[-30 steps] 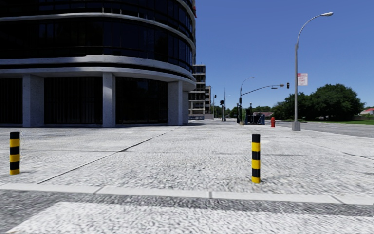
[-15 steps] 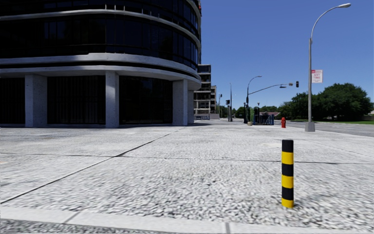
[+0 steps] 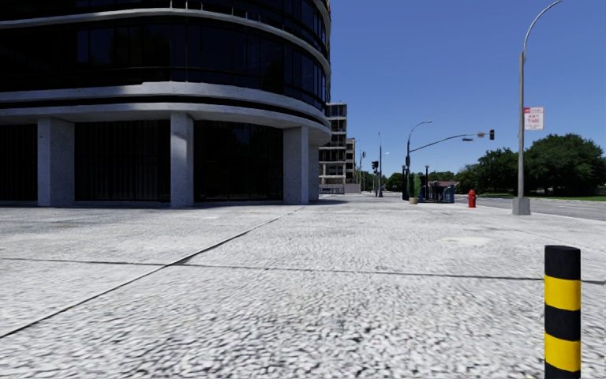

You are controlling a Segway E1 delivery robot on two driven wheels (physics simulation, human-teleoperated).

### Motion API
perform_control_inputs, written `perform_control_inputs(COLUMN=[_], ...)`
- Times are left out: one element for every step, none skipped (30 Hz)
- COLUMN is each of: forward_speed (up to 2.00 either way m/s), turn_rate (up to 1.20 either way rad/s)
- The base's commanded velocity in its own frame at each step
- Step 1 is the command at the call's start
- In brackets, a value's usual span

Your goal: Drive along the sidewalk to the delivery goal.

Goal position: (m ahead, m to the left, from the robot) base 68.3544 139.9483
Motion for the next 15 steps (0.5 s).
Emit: perform_control_inputs(forward_speed=[1.15, 1.15, 1.15, 1.16, 1.16, 1.16, 1.16, 1.16, 1.16, 1.16, 1.16, 1.16, 1.16, 1.16, 1.16], turn_rate=[0.00, 0.00, 0.00, 0.00, 0.00, 0.00, 0.00, 0.00, 0.00, 0.00, 0.00, 0.00, 0.00, 0.00, 0.00])
